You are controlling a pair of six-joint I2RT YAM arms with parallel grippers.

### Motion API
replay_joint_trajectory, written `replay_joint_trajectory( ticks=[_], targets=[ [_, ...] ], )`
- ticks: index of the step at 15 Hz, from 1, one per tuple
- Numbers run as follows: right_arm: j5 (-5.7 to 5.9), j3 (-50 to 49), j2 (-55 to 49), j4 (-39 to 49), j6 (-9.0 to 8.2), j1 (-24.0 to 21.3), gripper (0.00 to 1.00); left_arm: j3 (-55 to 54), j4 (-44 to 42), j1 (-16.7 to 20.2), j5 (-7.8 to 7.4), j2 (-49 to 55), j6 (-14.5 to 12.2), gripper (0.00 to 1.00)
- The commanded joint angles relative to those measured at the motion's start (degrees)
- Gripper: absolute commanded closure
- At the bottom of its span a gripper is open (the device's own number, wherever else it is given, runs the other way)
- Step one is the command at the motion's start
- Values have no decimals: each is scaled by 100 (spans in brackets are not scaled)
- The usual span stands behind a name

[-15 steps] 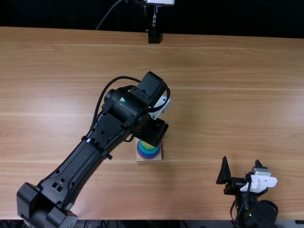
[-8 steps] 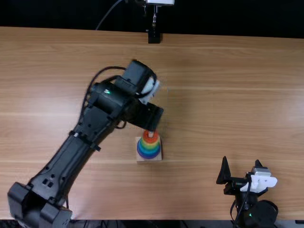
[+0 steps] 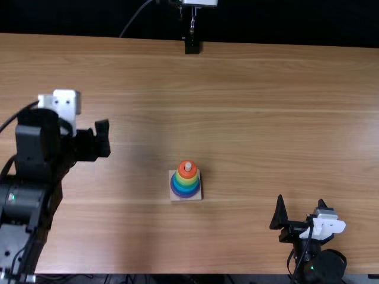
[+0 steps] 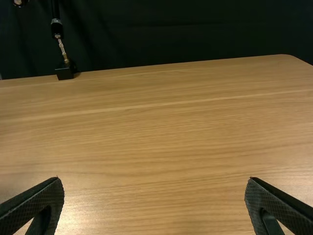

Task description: Build the Hanoi tower: stack the rings onto the peg from bottom to top in this color order: purple, dark blue, light blue, dark green, light green, yellow, orange.

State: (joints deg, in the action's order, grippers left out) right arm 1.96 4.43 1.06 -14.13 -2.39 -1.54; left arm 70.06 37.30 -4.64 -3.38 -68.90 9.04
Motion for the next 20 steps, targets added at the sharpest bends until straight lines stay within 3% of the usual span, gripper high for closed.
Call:
replay_joint_trajectory(
  ticks=[1, 3, 8, 10, 14, 20],
  targets=[
    [79, -364, -106, -397, 7, -57, 0, -766, -49, 350, 285, 747, -113, 0],
    [79, -364, -106, -397, 7, -57, 0, -1715, -228, 517, 274, 1626, -134, 0],
    [79, -364, -106, -397, 7, -57, 0, -4756, -2696, 245, 243, 4201, -123, 0],
    [79, -364, -106, -397, 7, -57, 0, -5433, -2802, 34, 274, 4974, -134, 0],
    [79, -364, -106, -397, 7, -57, 0, -6444, -2791, -45, 296, 6108, -134, 0],
    [89, -364, -106, -397, 7, -57, 0, -6997, -2696, 139, 253, 6890, -134, 0]
  ],
)
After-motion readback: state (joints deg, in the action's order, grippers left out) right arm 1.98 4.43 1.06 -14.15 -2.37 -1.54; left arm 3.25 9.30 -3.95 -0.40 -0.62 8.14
